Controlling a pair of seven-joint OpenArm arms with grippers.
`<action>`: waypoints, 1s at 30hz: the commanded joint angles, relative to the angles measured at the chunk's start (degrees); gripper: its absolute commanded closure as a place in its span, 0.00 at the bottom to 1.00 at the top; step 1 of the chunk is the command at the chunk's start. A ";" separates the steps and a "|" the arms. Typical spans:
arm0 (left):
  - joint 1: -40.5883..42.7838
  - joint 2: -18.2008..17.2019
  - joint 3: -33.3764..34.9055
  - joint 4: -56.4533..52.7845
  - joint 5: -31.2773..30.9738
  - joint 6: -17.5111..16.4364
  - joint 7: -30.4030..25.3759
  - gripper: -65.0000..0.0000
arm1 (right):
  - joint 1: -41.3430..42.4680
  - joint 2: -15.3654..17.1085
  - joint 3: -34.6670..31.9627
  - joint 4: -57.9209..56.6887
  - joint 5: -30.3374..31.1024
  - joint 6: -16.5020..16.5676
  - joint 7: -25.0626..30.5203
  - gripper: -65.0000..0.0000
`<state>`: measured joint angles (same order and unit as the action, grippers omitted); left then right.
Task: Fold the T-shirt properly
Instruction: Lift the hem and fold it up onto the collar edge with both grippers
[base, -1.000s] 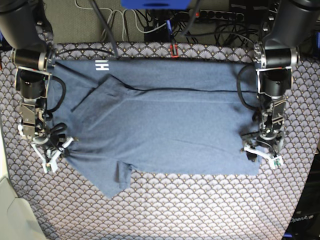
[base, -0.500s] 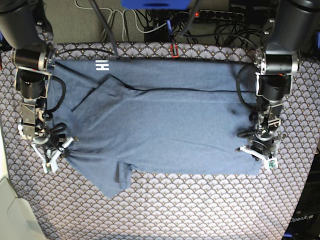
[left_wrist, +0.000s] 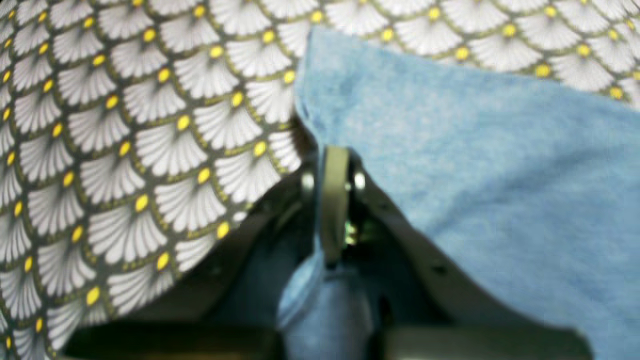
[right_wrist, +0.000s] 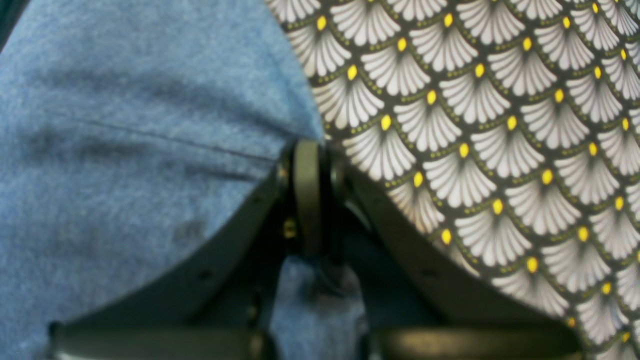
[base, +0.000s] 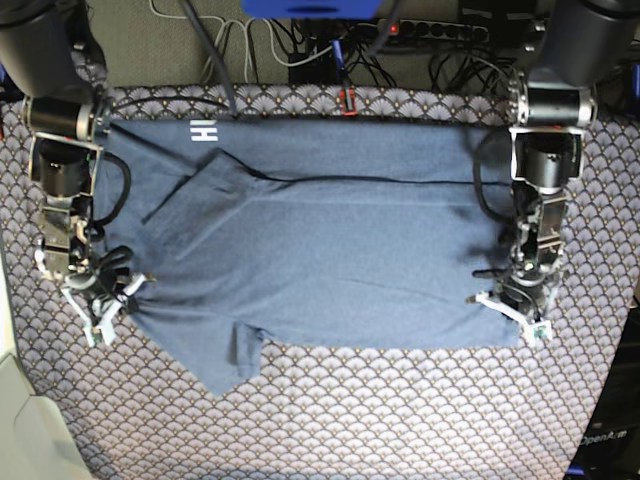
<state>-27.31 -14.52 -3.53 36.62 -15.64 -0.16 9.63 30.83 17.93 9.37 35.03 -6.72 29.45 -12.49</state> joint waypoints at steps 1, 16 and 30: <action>-0.51 -0.64 -0.12 3.51 -1.11 -0.23 0.09 0.99 | 0.60 1.10 0.35 3.17 0.52 -0.13 1.37 1.00; 12.23 -5.92 -1.26 22.50 -12.19 0.30 6.33 0.99 | -19.88 -0.13 0.61 41.68 0.70 3.82 -10.85 1.00; 21.73 -6.36 -10.76 32.43 -14.12 0.30 6.42 0.99 | -31.31 -0.13 3.87 53.99 0.70 6.20 -10.85 1.00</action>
<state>-4.80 -19.86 -13.80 67.96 -29.67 0.01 17.76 -1.28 16.99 12.80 87.92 -6.61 36.01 -24.62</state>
